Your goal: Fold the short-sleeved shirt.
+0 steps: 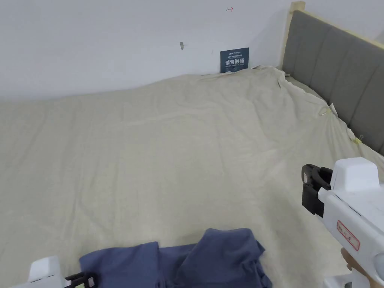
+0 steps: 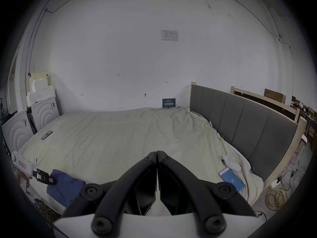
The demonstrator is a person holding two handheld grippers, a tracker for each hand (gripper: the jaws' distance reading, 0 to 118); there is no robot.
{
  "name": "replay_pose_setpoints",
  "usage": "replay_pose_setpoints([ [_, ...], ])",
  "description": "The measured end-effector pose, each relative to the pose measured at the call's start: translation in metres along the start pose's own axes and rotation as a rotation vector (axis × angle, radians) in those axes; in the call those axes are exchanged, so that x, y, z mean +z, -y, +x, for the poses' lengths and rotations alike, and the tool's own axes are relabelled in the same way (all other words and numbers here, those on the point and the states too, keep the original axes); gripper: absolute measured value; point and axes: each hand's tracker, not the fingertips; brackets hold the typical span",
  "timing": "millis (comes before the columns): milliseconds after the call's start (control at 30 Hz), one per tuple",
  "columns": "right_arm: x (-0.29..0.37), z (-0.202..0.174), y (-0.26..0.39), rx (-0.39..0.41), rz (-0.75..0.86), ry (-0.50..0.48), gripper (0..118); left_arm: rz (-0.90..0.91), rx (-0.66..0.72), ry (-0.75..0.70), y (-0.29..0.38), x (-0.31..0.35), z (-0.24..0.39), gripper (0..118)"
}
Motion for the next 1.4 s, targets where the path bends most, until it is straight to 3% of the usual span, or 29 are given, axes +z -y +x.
replay_pose_setpoints([
  [300,-0.002,-0.005,0.002,-0.001,-0.001,-0.023,0,0.015,0.023,-0.107,-0.003,0.05,-0.034,6],
  [633,-0.002,-0.007,0.004,-0.01,0.002,-0.037,0,-0.004,-0.073,0.063,-0.026,0.048,0.051,7],
  [833,-0.001,-0.004,0.005,-0.018,0.003,-0.036,0,-0.06,-0.137,0.201,-0.033,0.018,0.126,7],
  [1067,0.002,0.005,0.008,-0.021,-0.001,-0.02,0,-0.165,-0.19,0.246,-0.026,-0.048,0.194,7],
  [1400,0.009,0.021,0.017,-0.033,-0.019,0.019,0,-0.272,-0.25,0.154,0.007,-0.132,0.247,7],
])
